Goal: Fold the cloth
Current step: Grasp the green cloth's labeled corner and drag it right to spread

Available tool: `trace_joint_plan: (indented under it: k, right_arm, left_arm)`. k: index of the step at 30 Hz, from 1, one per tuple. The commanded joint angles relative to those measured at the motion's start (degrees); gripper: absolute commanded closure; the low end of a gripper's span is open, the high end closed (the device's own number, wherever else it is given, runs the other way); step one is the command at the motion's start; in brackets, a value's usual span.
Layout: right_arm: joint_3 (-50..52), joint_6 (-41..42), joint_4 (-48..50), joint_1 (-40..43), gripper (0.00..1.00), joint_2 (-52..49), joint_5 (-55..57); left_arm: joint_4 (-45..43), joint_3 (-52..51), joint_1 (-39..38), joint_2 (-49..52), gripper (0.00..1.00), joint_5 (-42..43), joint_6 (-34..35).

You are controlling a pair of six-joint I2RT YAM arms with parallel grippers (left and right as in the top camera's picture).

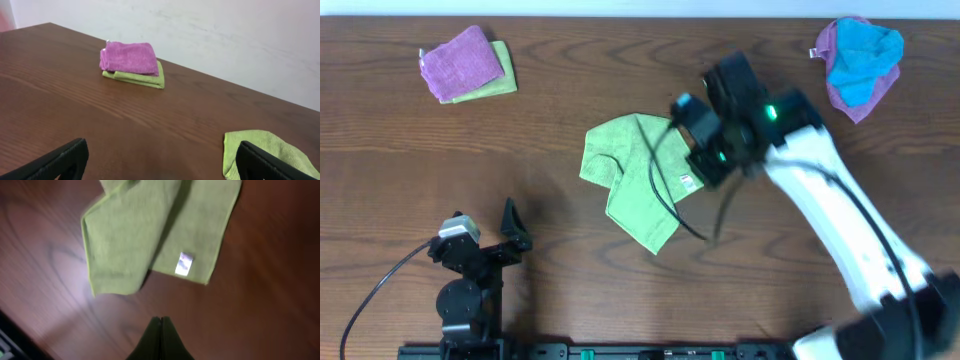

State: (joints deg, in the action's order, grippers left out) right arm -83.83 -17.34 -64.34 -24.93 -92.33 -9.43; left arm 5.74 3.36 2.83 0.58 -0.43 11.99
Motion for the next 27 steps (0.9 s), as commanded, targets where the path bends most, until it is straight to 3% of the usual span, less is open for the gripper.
trace_joint_plan:
  k: [1,11,27]
  right_arm:
    - [10.4,3.3,4.7,0.3,0.98,2.6,0.1]
    - [25.1,5.0,21.7,0.7,0.99,1.7,-2.9]
    - [25.5,7.5,35.3,2.4,0.99,-9.6,-4.0]
  left_arm:
    - [0.8,-2.0,-0.3,-0.4,0.05,-0.4,-0.5]
    - [0.8,-2.0,-0.3,-0.4,0.05,-0.4,-0.5]
    - [0.8,-2.0,-0.3,-0.4,0.05,-0.4,-0.5]
